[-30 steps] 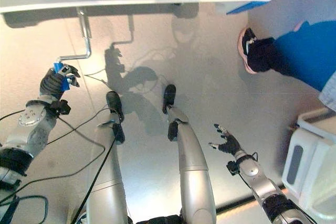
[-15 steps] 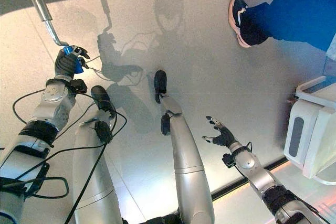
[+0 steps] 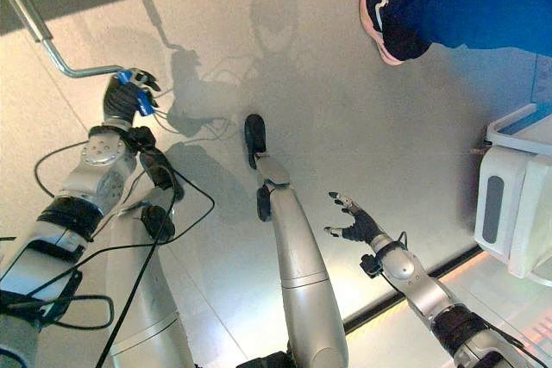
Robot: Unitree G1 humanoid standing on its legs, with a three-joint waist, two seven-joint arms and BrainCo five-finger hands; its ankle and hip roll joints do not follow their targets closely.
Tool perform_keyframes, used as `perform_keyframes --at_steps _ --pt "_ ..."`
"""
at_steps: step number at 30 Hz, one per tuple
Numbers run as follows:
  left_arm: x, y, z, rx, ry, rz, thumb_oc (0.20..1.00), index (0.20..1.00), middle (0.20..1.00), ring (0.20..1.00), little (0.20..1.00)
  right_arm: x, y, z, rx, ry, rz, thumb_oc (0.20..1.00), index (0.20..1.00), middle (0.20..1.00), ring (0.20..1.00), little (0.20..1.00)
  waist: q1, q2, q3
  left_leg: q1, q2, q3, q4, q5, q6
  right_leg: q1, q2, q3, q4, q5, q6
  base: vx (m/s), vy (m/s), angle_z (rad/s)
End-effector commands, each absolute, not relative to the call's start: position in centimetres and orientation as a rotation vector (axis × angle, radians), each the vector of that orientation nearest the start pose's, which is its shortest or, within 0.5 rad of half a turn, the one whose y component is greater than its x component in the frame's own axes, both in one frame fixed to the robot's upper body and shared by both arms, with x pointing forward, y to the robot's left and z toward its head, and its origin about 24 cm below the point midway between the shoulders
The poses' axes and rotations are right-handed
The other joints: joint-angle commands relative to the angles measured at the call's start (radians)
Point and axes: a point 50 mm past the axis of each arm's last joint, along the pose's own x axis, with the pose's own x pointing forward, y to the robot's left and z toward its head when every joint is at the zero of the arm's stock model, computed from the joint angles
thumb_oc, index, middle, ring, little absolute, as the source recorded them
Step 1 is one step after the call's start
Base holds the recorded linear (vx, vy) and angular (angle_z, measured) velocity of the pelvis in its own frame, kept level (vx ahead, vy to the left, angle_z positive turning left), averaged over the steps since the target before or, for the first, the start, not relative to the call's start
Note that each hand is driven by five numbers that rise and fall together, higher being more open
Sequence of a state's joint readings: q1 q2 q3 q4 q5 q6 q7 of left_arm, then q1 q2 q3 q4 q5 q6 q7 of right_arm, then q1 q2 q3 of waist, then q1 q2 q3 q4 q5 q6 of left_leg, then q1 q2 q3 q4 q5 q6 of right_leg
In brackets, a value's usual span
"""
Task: Raise the hospital bed
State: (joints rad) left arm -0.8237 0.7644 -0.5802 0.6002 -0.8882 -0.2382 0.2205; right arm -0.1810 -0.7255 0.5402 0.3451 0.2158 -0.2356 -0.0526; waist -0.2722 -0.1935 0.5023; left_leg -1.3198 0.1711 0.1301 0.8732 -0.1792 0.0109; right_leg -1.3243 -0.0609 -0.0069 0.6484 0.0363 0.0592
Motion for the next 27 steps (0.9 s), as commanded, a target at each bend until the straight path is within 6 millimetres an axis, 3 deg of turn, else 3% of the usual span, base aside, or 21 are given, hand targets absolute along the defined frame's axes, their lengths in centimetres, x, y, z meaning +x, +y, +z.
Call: perform_keyframes --at_steps 1,9,14,18,22,26,27 --pt "36.0 14.4 21.9 0.070 -0.420 -0.407 0.200 0.200 0.200 0.200 0.200 24.3 -22.9 1.4 -0.634 0.143 0.337 1.000 1.000 1.000 1.000 1.000 -0.007 -0.086 0.018 0.112 0.012 -0.051 0.047 0.026 -0.069 0.004 0.005 -0.036 0.042 0.052 0.050 0.03 -0.098 0.13" --pt "32.7 10.9 23.4 0.005 -0.483 -0.676 0.200 0.200 0.200 0.200 0.200 23.1 -24.1 0.3 -0.677 0.197 0.306 1.000 1.000 1.000 1.000 1.000 0.007 -0.055 0.018 0.171 -0.001 -0.060 -0.045 0.063 -0.082 0.045 -0.012 -0.041 0.042 0.027 0.039 0.01 -0.073 0.08" --pt "30.1 10.2 23.3 -0.029 -0.459 -0.842 0.200 0.200 0.200 0.200 0.200 22.5 -25.3 -0.5 -0.726 0.243 0.277 1.000 1.000 1.000 1.000 1.000 0.039 -0.025 0.018 0.210 -0.025 -0.065 -0.134 0.100 -0.087 0.091 -0.039 -0.053 0.002 0.028 0.040 -0.01 -0.033 0.15" --pt "29.1 10.7 23.2 -0.026 -0.446 -0.870 0.200 0.200 0.200 0.200 0.200 22.4 -25.8 -0.6 -0.733 0.259 0.264 1.000 1.000 1.000 1.000 1.000 0.051 -0.013 0.018 0.223 -0.034 -0.067 -0.175 0.116 -0.089 0.108 -0.050 -0.061 -0.023 0.030 0.041 -0.02 -0.009 0.19" --pt "27.2 12.6 22.8 -0.025 -0.401 -0.910 0.200 0.200 0.200 0.200 0.200 22.0 -26.6 -1.4 -0.726 0.305 0.245 1.000 1.000 1.000 1.000 1.000 0.088 0.010 0.018 0.239 -0.053 -0.076 -0.218 0.132 -0.087 0.133 -0.064 -0.077 -0.051 0.034 0.049 -0.02 0.040 0.14" --pt "26.9 13.8 22.5 -0.035 -0.383 -0.896 0.200 0.200 0.200 0.200 0.200 21.8 -26.8 -2.0 -0.716 0.331 0.237 1.000 1.000 1.000 1.000 1.000 0.103 0.022 0.018 0.246 -0.063 -0.078 -0.220 0.134 -0.085 0.143 -0.072 -0.081 -0.046 0.031 0.052 -0.01 0.061 0.08" --pt "26.6 15.0 21.9 -0.060 -0.364 -0.864 0.200 0.200 0.200 0.200 0.200 21.4 -26.8 -2.9 -0.703 0.373 0.234 1.000 1.000 1.000 1.000 1.000 0.129 0.042 0.018 0.268 -0.073 -0.080 -0.230 0.131 -0.080 0.173 -0.086 -0.089 -0.049 0.026 0.059 0.00 0.107 0.07"
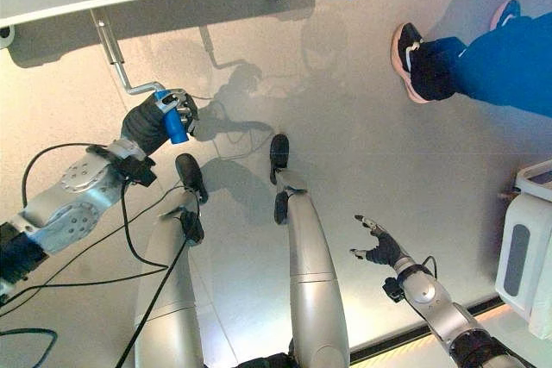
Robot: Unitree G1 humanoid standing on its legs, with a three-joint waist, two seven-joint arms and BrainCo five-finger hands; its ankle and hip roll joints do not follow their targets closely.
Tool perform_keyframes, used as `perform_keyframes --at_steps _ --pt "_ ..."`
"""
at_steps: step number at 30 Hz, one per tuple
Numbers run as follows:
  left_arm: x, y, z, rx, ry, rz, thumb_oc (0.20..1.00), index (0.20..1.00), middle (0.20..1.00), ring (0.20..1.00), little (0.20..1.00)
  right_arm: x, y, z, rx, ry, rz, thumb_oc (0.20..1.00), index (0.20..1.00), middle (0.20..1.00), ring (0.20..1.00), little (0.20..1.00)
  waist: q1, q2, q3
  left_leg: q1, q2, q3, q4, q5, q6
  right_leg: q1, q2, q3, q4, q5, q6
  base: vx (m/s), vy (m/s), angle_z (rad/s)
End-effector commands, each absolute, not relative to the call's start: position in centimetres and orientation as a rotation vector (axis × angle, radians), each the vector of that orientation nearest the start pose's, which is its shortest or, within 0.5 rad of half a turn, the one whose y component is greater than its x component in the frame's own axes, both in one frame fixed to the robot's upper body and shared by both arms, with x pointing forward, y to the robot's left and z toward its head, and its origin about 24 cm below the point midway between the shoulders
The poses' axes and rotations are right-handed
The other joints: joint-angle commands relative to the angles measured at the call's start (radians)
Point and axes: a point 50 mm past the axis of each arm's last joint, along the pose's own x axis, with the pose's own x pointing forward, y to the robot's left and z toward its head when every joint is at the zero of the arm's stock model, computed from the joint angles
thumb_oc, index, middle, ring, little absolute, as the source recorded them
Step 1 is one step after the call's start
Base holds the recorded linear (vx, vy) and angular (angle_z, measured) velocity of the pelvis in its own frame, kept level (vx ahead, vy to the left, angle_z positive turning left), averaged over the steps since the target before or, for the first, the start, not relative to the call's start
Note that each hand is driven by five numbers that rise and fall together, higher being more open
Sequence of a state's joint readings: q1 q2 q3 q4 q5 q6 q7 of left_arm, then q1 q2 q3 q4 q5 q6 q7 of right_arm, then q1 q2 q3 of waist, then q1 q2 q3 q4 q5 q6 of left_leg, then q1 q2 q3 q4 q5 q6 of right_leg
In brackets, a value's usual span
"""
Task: Raise the hospital bed
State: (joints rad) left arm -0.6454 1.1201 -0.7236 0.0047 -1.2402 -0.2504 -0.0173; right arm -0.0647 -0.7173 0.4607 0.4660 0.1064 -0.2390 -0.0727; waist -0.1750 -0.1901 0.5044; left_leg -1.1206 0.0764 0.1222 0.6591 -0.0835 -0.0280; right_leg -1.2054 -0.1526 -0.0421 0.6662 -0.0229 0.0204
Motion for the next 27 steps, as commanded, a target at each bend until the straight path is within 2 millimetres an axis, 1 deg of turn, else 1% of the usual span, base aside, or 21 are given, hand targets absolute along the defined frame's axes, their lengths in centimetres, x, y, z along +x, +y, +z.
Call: perform_keyframes --at_steps 1,2,3,4,5,6,7,10,11,12,15,17,18,19,21,22,23,25,26,27 --pt "26.5 15.1 21.9 -0.061 -0.364 -0.862 0.200 0.200 0.200 0.200 0.200 21.5 -26.8 -3.0 -0.704 0.373 0.236 1.000 1.000 1.000 1.000 1.000 0.030 0.038 0.016 0.070 0.021 -0.073 -0.016 0.035 -0.041 0.055 0.005 -0.054 -0.067 0.085 0.098 0.01 0.194 0.12" --pt "26.3 15.7 21.3 -0.069 -0.342 -0.850 0.200 0.200 0.200 0.200 0.200 21.3 -26.8 -3.7 -0.696 0.408 0.236 1.000 1.000 1.000 1.000 1.000 0.047 0.053 0.016 0.091 0.012 -0.072 -0.026 0.034 -0.038 0.081 -0.006 -0.060 -0.073 0.084 0.102 0.01 0.087 0.13" --pt "26.3 15.7 21.3 -0.069 -0.342 -0.848 0.200 0.200 0.200 0.200 0.200 21.3 -26.8 -3.8 -0.697 0.407 0.237 1.000 1.000 1.000 1.000 1.000 0.045 0.053 0.016 0.092 0.011 -0.073 -0.026 0.034 -0.038 0.083 -0.006 -0.060 -0.074 0.084 0.102 0.01 0.194 0.20" --pt "26.1 16.4 20.9 -0.068 -0.325 -0.831 0.200 0.200 0.200 0.200 0.200 21.0 -26.7 -4.3 -0.684 0.432 0.241 1.000 1.000 1.000 1.000 1.000 0.059 0.064 0.016 0.117 0.004 -0.070 -0.038 0.031 -0.035 0.109 -0.015 -0.063 -0.082 0.084 0.105 0.01 0.107 0.19" --pt "26.0 16.5 20.9 -0.069 -0.324 -0.830 0.200 0.200 0.200 0.200 0.200 21.0 -26.6 -4.3 -0.685 0.432 0.243 1.000 1.000 1.000 1.000 1.000 0.058 0.063 0.016 0.118 0.004 -0.070 -0.039 0.031 -0.035 0.110 -0.015 -0.064 -0.083 0.084 0.105 0.02 0.197 0.20" --pt "25.9 17.6 20.3 -0.076 -0.301 -0.790 0.200 0.200 0.200 0.200 0.200 20.9 -26.6 -4.8 -0.672 0.454 0.239 1.000 1.000 1.000 1.000 1.000 0.074 0.076 0.016 0.137 -0.008 -0.071 -0.040 0.025 -0.031 0.138 -0.027 -0.064 -0.097 0.089 0.110 0.02 0.136 0.14" --pt "25.8 18.2 20.0 -0.071 -0.295 -0.764 0.200 0.200 0.200 0.200 0.200 20.9 -26.5 -5.0 -0.665 0.460 0.239 1.000 1.000 1.000 1.000 1.000 0.081 0.082 0.016 0.145 -0.013 -0.074 -0.038 0.021 -0.029 0.152 -0.032 -0.067 -0.105 0.091 0.111 0.02 0.184 0.09" --pt "25.7 20.2 19.5 -0.035 -0.281 -0.680 0.200 0.200 0.200 0.200 0.200 21.1 -26.3 -5.1 -0.642 0.464 0.238 1.000 1.000 1.000 1.000 1.000 0.096 0.091 0.016 0.162 -0.023 -0.076 -0.037 0.012 -0.025 0.192 -0.044 -0.076 -0.146 0.106 0.120 0.01 0.130 0.04" --pt "25.7 20.3 19.5 -0.035 -0.281 -0.679 0.200 0.200 0.200 0.200 0.200 21.2 -26.3 -5.1 -0.643 0.463 0.239 1.000 1.000 1.000 1.000 1.000 0.094 0.091 0.016 0.162 -0.023 -0.077 -0.037 0.012 -0.025 0.193 -0.044 -0.076 -0.146 0.106 0.120 0.02 0.145 0.04" --pt "25.7 21.5 19.3 -0.015 -0.282 -0.619 0.200 0.200 0.200 0.200 0.200 21.3 -26.2 -5.1 -0.633 0.457 0.237 1.000 1.000 1.000 1.000 1.000 0.102 0.093 0.016 0.161 -0.028 -0.077 -0.025 0.002 -0.022 0.202 -0.048 -0.076 -0.159 0.112 0.124 0.01 0.133 0.02" --pt "25.6 23.5 19.0 0.002 -0.287 -0.504 0.200 0.200 0.200 0.200 0.200 21.4 -26.2 -4.8 -0.617 0.444 0.224 1.000 1.000 1.000 1.000 1.000 0.107 0.092 0.016 0.153 -0.035 -0.077 -0.005 -0.011 -0.020 0.211 -0.053 -0.073 -0.181 0.124 0.131 0.02 0.151 -0.02" --pt "25.7 25.2 18.3 0.000 -0.284 -0.401 0.200 0.200 0.200 0.200 0.200 21.5 -26.3 -4.8 -0.606 0.440 0.211 1.000 1.000 1.000 1.000 1.000 0.113 0.088 0.016 0.142 -0.039 -0.078 0.012 -0.019 -0.017 0.211 -0.057 -0.070 -0.195 0.133 0.137 0.02 0.126 -0.05" --pt "25.7 25.2 18.3 0.000 -0.284 -0.399 0.200 0.200 0.200 0.200 0.200 21.5 -26.2 -4.8 -0.607 0.440 0.213 1.000 1.000 1.000 1.000 1.000 0.112 0.088 0.016 0.142 -0.038 -0.078 0.013 -0.020 -0.017 0.211 -0.056 -0.070 -0.195 0.133 0.137 0.02 0.132 -0.06" --pt "25.8 26.6 17.9 0.005 -0.292 -0.299 0.200 0.200 0.200 0.200 0.200 21.5 -26.3 -4.7 -0.595 0.435 0.202 1.000 1.000 1.000 1.000 1.000 0.117 0.086 0.016 0.131 -0.038 -0.078 0.027 -0.026 -0.016 0.210 -0.060 -0.067 -0.209 0.142 0.143 0.02 0.132 -0.07" --pt "25.8 27.8 17.3 0.007 -0.290 -0.209 0.200 0.200 0.200 0.200 0.200 21.6 -26.3 -4.6 -0.587 0.433 0.190 1.000 1.000 1.000 1.000 1.000 0.118 0.083 0.016 0.114 -0.039 -0.076 0.051 -0.030 -0.015 0.205 -0.060 -0.064 -0.217 0.149 0.146 0.02 0.132 -0.05" --pt "25.8 27.8 17.3 0.007 -0.290 -0.209 0.200 0.200 0.200 0.200 0.200 21.6 -26.3 -4.6 -0.588 0.432 0.191 1.000 1.000 1.000 1.000 1.000 0.118 0.083 0.016 0.113 -0.039 -0.076 0.052 -0.030 -0.015 0.205 -0.060 -0.064 -0.216 0.149 0.146 0.01 0.117 -0.02" --pt "26.0 28.9 16.6 -0.003 -0.291 -0.110 0.200 0.200 0.200 0.200 0.200 21.8 -26.2 -4.5 -0.577 0.424 0.177 1.000 1.000 1.000 1.000 1.000 0.120 0.081 0.016 0.098 -0.041 -0.076 0.066 -0.039 -0.013 0.195 -0.059 -0.059 -0.216 0.151 0.148 0.01 0.104 -0.04" --pt "26.0 29.1 16.6 0.013 -0.295 -0.089 0.200 0.200 0.200 0.200 0.200 21.9 -26.2 -4.4 -0.572 0.418 0.170 1.000 1.000 1.000 1.000 1.000 0.119 0.078 0.016 0.087 -0.043 -0.074 0.078 -0.042 -0.012 0.189 -0.057 -0.054 -0.213 0.150 0.149 0.01 0.080 -0.09" --pt "26.1 29.8 16.4 0.010 -0.301 -0.035 0.200 0.200 0.200 0.200 0.200 22.1 -25.9 -4.2 -0.565 0.405 0.177 1.000 1.000 1.000 1.000 1.000 0.116 0.074 0.016 0.077 -0.041 -0.074 0.090 -0.046 -0.012 0.181 -0.054 -0.051 -0.208 0.147 0.149 0.00 0.026 -0.08" --pt "26.1 29.8 16.4 0.010 -0.301 -0.035 0.200 0.200 0.200 0.200 0.200 22.1 -25.9 -4.2 -0.565 0.405 0.177 1.000 1.000 1.000 1.000 1.000 0.116 0.074 0.016 0.077 -0.041 -0.074 0.090 -0.046 -0.012 0.181 -0.054 -0.051 -0.208 0.147 0.149 0.00 0.089 -0.03"
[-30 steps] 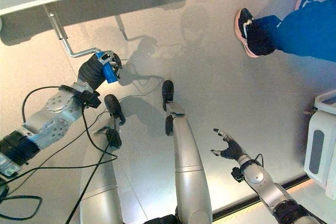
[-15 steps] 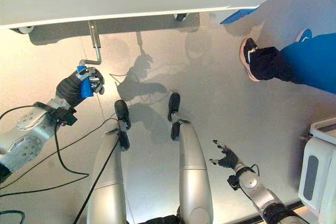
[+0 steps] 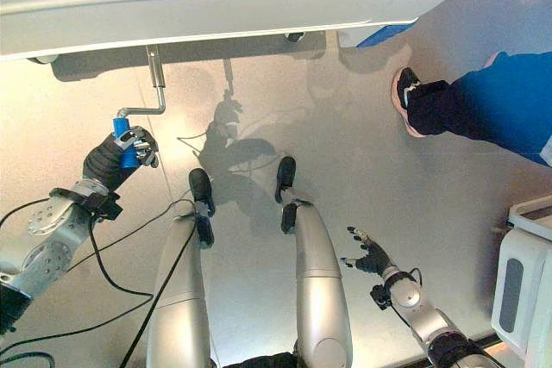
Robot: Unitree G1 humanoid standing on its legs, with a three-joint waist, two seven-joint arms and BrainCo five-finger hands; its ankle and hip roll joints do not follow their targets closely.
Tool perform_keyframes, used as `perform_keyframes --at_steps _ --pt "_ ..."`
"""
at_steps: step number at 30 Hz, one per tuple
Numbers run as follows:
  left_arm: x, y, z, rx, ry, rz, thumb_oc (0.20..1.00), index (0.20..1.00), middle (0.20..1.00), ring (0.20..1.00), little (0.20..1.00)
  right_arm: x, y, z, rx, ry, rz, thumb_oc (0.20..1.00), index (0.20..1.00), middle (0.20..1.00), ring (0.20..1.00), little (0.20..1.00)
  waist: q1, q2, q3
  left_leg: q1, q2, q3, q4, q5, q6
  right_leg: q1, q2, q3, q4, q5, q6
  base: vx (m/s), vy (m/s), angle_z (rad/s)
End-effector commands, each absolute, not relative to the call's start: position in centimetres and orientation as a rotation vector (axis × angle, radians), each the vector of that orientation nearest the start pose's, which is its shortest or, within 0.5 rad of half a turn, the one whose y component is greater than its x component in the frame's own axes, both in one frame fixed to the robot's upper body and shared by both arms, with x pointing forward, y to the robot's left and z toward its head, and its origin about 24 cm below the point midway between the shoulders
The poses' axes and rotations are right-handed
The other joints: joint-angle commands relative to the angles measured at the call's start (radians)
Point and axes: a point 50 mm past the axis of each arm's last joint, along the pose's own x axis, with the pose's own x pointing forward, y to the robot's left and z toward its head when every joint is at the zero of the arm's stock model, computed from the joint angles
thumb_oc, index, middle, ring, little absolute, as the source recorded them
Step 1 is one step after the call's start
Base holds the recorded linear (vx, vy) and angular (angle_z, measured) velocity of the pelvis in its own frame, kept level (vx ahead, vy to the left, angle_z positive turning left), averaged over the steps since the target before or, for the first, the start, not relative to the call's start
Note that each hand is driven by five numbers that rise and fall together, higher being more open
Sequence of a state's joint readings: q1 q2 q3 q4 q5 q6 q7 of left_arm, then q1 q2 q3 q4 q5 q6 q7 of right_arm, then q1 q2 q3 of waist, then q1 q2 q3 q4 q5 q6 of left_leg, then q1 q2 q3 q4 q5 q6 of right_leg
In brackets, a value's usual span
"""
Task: Raise the hospital bed
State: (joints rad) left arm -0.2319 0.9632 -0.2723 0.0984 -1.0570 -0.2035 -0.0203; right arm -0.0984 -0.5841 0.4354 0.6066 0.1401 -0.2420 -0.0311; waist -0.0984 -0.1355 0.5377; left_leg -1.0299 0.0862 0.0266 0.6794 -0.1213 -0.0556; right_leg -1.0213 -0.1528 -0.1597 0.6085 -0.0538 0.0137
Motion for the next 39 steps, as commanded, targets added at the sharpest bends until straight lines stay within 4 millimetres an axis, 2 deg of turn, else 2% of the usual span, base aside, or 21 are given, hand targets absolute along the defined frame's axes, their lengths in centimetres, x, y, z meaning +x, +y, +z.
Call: perform_keyframes --at_steps 1,3,4,7,11,13,16,17,24,29,36,39 --pt "26.9 30.7 16.6 0.027 -0.321 0.051 0.200 0.200 0.200 0.200 0.200 22.5 -25.5 -3.9 -0.553 0.382 0.171 1.000 1.000 1.000 1.000 1.000 0.032 0.005 -0.018 -0.044 -0.049 0.024 0.104 -0.019 0.016 -0.033 -0.048 0.074 -0.135 0.176 0.155 0.00 0.080 0.02" --pt "27.3 31.2 16.4 0.020 -0.317 0.099 0.200 0.200 0.200 0.200 0.200 22.8 -25.3 -3.6 -0.560 0.370 0.177 1.000 1.000 1.000 1.000 1.000 0.028 0.000 -0.018 -0.062 -0.045 0.024 0.118 -0.025 0.017 -0.050 -0.045 0.078 -0.127 0.175 0.154 -0.01 0.059 -0.06" --pt "27.8 31.9 17.1 0.054 -0.338 0.154 0.200 0.200 0.200 0.200 0.200 23.2 -25.0 -2.9 -0.564 0.332 0.185 1.000 1.000 1.000 1.000 1.000 0.020 -0.014 -0.018 -0.088 -0.036 0.027 0.142 -0.029 0.014 -0.075 -0.040 0.083 -0.118 0.176 0.152 -0.01 0.040 -0.08" --pt "28.8 33.3 16.7 0.055 -0.306 0.268 0.200 0.200 0.200 0.200 0.200 23.3 -24.7 -2.3 -0.560 0.301 0.188 1.000 1.000 1.000 1.000 1.000 -0.003 -0.035 -0.018 -0.132 -0.035 0.026 0.183 -0.028 0.012 -0.128 -0.032 0.100 -0.083 0.179 0.148 0.00 0.047 -0.09" --pt "30.2 33.9 16.1 0.057 -0.256 0.334 0.200 0.200 0.200 0.200 0.200 23.1 -24.4 -2.2 -0.553 0.298 0.202 1.000 1.000 1.000 1.000 1.000 -0.023 -0.051 -0.018 -0.177 -0.035 0.025 0.239 -0.023 0.007 -0.181 -0.022 0.121 -0.036 0.179 0.142 0.02 0.025 -0.08" --pt "31.6 34.1 16.3 0.091 -0.228 0.367 0.200 0.200 0.200 0.200 0.200 22.9 -24.1 -2.2 -0.540 0.296 0.214 1.000 1.000 1.000 1.000 1.000 -0.047 -0.068 -0.018 -0.202 -0.033 0.029 0.270 -0.019 -0.001 -0.213 -0.016 0.132 -0.008 0.179 0.141 0.03 0.017 -0.05" --pt "32.2 33.9 16.5 0.100 -0.229 0.376 0.200 0.200 0.200 0.200 0.200 23.0 -24.0 -2.1 -0.530 0.293 0.220 1.000 1.000 1.000 1.000 1.000 -0.049 -0.072 -0.018 -0.213 -0.033 0.033 0.281 -0.021 -0.002 -0.225 -0.014 0.136 0.002 0.178 0.140 0.01 0.000 -0.04" --pt "33.3 33.8 17.1 0.100 -0.227 0.401 0.200 0.200 0.200 0.200 0.200 23.0 -23.1 -1.8 -0.524 0.270 0.268 1.000 1.000 1.000 1.000 1.000 -0.069 -0.086 -0.018 -0.234 -0.030 0.037 0.305 -0.029 -0.003 -0.261 -0.001 0.149 0.035 0.172 0.136 0.00 0.000 0.00" --pt "35.3 32.8 17.1 0.107 -0.184 0.429 0.200 0.200 0.200 0.200 0.200 23.5 -22.2 -0.2 -0.538 0.195 0.319 1.000 1.000 1.000 1.000 1.000 -0.109 -0.122 -0.018 -0.291 -0.008 0.050 0.352 -0.046 0.001 -0.345 0.029 0.166 0.092 0.156 0.125 0.01 -0.052 -0.15" --pt "36.0 31.7 16.8 0.140 -0.167 0.411 0.200 0.200 0.200 0.200 0.200 23.8 -21.9 0.5 -0.551 0.164 0.345 1.000 1.000 1.000 1.000 1.000 -0.130 -0.145 -0.018 -0.312 0.016 0.051 0.385 -0.069 0.017 -0.389 0.058 0.167 0.133 0.151 0.117 0.00 -0.071 -0.11" --pt "36.7 29.2 15.5 0.125 -0.153 0.336 0.200 0.200 0.200 0.200 0.200 23.9 -22.0 0.7 -0.563 0.162 0.359 1.000 1.000 1.000 1.000 1.000 -0.155 -0.170 -0.018 -0.312 0.055 0.057 0.391 -0.065 0.020 -0.411 0.095 0.167 0.150 0.157 0.109 0.01 -0.114 -0.16" --pt "36.7 28.9 15.4 0.124 -0.154 0.329 0.200 0.200 0.200 0.200 0.200 23.9 -22.0 0.7 -0.561 0.162 0.361 1.000 1.000 1.000 1.000 1.000 -0.156 -0.174 -0.018 -0.309 0.060 0.057 0.390 -0.062 0.019 -0.410 0.100 0.167 0.150 0.159 0.110 0.00 -0.035 -0.21"
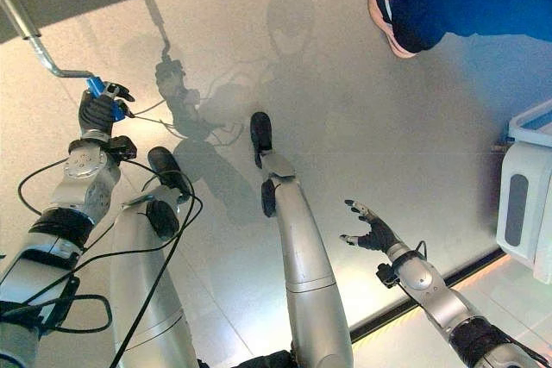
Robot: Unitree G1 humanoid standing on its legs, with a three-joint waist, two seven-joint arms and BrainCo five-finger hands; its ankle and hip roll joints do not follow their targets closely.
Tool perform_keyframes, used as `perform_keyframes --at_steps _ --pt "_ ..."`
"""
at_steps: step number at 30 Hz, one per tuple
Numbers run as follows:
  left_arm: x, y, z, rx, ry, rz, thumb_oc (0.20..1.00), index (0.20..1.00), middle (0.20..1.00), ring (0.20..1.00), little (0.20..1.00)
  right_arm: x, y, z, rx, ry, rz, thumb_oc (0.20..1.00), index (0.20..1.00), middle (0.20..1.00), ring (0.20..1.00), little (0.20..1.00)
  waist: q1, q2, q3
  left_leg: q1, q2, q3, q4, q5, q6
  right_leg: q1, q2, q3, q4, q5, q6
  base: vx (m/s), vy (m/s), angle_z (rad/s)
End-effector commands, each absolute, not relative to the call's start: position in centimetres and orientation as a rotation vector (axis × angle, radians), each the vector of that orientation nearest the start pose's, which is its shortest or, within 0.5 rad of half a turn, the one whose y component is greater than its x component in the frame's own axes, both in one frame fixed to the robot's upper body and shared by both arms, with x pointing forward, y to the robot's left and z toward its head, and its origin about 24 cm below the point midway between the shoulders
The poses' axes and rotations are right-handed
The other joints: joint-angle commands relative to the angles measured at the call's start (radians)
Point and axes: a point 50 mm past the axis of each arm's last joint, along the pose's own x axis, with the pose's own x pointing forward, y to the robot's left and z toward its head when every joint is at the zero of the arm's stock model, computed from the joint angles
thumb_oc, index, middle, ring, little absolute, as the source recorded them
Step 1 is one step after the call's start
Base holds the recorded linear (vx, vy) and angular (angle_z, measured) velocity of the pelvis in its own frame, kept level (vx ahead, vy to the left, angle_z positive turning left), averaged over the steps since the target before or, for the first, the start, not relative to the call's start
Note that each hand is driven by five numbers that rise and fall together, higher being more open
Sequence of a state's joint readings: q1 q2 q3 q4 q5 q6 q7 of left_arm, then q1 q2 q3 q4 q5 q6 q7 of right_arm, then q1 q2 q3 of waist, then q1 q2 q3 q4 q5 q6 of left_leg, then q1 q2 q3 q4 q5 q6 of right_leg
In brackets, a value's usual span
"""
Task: Raise the hospital bed
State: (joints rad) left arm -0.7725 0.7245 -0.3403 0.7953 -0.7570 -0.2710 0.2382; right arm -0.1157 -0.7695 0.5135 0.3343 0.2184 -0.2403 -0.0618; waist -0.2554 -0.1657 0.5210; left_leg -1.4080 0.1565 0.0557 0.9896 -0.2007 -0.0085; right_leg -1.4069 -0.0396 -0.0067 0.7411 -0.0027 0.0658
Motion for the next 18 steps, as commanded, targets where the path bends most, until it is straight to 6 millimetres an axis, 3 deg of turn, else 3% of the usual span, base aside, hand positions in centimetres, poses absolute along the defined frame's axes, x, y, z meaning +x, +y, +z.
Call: perform_keyframes --at_steps 1,4,5,7,12,13,15,17,18 --pt "36.7 28.9 15.4 0.124 -0.154 0.329 0.200 0.200 0.200 0.200 0.200 23.9 -22.0 0.7 -0.561 0.162 0.361 1.000 1.000 1.000 1.000 1.000 0.001 -0.143 -0.001 0.069 -0.010 0.028 0.080 0.017 -0.028 -0.024 -0.014 0.013 0.018 0.108 0.058 0.00 0.000 -0.24" --pt "36.7 28.9 15.4 0.124 -0.154 0.329 0.200 0.200 0.200 0.200 0.200 23.9 -22.0 0.7 -0.561 0.162 0.361 1.000 1.000 1.000 1.000 1.000 0.001 -0.143 -0.001 0.069 -0.010 0.028 0.080 0.017 -0.028 -0.024 -0.014 0.013 0.018 0.108 0.058 0.01 -0.099 -0.04" --pt "36.9 24.0 16.6 0.064 -0.272 0.128 0.200 0.200 0.200 0.200 0.200 23.7 -22.4 0.4 -0.571 0.181 0.356 1.000 1.000 1.000 1.000 1.000 -0.010 -0.150 -0.001 0.113 0.028 0.027 0.048 0.037 -0.039 -0.005 0.000 -0.003 0.034 0.099 0.049 0.04 -0.297 0.01" --pt "36.7 22.8 16.9 0.022 -0.301 0.071 0.200 0.200 0.200 0.200 0.200 23.7 -22.5 0.4 -0.573 0.181 0.346 1.000 1.000 1.000 1.000 1.000 -0.010 -0.148 -0.001 0.126 0.032 0.030 0.030 0.042 -0.042 0.004 -0.002 -0.003 0.030 0.096 0.047 0.04 -0.197 0.09" --pt "36.7 22.8 16.9 0.022 -0.300 0.071 0.200 0.200 0.200 0.200 0.200 23.6 -22.5 0.3 -0.573 0.182 0.347 1.000 1.000 1.000 1.000 1.000 -0.010 -0.149 -0.001 0.129 0.031 0.030 0.028 0.043 -0.043 0.006 -0.002 -0.002 0.029 0.096 0.047 0.02 -0.045 0.01" --pt "33.4 17.1 19.3 -0.021 -0.426 -0.343 0.200 0.200 0.200 0.200 0.200 22.7 -24.3 -0.4 -0.609 0.231 0.282 1.000 1.000 1.000 1.000 1.000 -0.002 -0.099 -0.001 0.204 0.009 0.031 -0.066 0.078 -0.062 0.068 -0.030 -0.002 0.014 0.077 0.033 0.08 -0.183 -0.15" --pt "32.3 16.5 20.0 -0.047 -0.445 -0.436 0.200 0.200 0.200 0.200 0.200 22.2 -24.9 -0.9 -0.623 0.257 0.261 1.000 1.000 1.000 1.000 1.000 0.006 -0.081 -0.001 0.233 0.004 0.035 -0.109 0.092 -0.066 0.092 -0.041 -0.003 0.000 0.076 0.033 0.04 -0.110 0.35" --pt "32.2 16.5 20.0 -0.048 -0.444 -0.436 0.200 0.200 0.200 0.200 0.200 22.2 -24.9 -1.0 -0.623 0.257 0.261 1.000 1.000 1.000 1.000 1.000 0.005 -0.082 -0.001 0.235 0.003 0.035 -0.111 0.093 -0.066 0.094 -0.041 -0.003 -0.001 0.076 0.033 -0.01 -0.020 0.29" --pt "30.9 15.8 20.8 -0.051 -0.464 -0.552 0.200 0.200 0.200 0.200 0.200 21.6 -25.6 -1.7 -0.643 0.296 0.241 1.000 1.000 1.000 1.000 1.000 0.022 -0.054 -0.001 0.275 -0.010 0.035 -0.186 0.114 -0.074 0.140 -0.059 -0.007 -0.044 0.072 0.033 -0.02 -0.027 0.10"
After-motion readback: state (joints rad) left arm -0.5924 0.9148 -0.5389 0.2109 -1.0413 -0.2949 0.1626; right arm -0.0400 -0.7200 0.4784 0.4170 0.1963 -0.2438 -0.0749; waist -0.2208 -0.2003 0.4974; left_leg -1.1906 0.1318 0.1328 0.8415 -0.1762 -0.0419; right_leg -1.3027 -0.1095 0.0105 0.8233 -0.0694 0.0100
